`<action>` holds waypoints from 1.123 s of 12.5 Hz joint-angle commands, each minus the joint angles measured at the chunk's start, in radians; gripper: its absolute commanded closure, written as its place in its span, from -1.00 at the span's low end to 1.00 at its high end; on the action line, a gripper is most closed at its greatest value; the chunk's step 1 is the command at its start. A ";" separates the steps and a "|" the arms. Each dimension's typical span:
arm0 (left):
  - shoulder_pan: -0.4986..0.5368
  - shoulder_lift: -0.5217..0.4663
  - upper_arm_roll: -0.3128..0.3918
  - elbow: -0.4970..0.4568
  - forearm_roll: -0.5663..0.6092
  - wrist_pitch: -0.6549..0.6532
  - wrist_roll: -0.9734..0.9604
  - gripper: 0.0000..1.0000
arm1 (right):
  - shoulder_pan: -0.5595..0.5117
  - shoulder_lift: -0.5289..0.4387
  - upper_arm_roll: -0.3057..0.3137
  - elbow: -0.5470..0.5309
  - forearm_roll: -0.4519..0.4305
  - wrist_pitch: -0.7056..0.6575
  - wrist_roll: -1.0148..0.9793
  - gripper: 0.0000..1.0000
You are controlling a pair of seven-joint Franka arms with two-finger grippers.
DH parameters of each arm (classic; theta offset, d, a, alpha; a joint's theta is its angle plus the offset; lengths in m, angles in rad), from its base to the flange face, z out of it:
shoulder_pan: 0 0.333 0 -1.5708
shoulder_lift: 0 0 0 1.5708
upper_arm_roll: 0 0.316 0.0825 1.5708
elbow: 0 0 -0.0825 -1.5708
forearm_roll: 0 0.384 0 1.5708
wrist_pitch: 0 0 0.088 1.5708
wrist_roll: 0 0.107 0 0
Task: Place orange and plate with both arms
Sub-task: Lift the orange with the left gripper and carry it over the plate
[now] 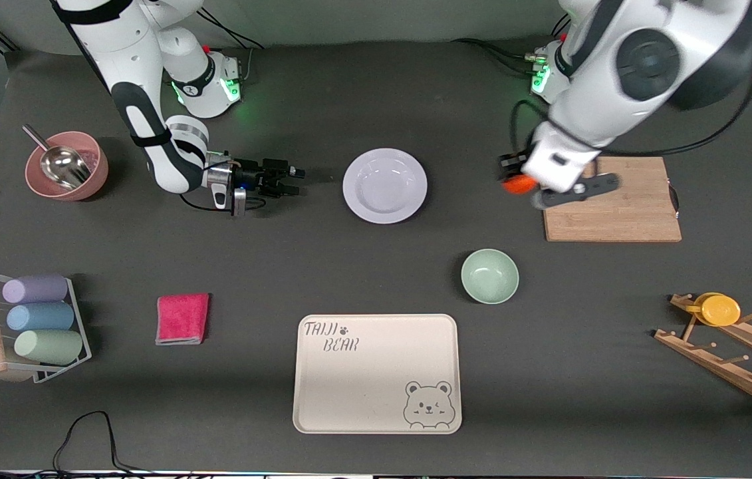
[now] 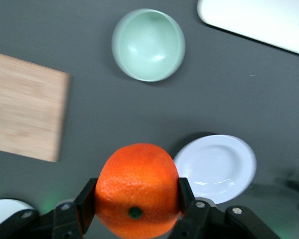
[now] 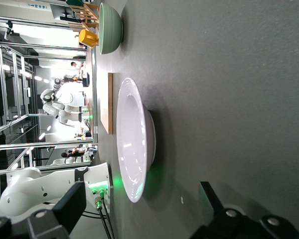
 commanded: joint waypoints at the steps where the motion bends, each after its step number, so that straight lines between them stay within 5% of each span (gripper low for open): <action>1: -0.103 0.153 -0.021 0.065 0.026 0.111 -0.173 1.00 | -0.010 0.055 0.000 0.022 0.025 -0.032 -0.064 -1.00; 9: -0.329 0.402 -0.020 0.041 0.181 0.341 -0.457 1.00 | -0.010 0.079 0.000 0.032 0.025 -0.035 -0.065 -1.00; 14: -0.402 0.435 -0.018 -0.099 0.229 0.548 -0.533 1.00 | -0.013 0.079 0.000 0.032 0.025 -0.036 -0.059 -1.00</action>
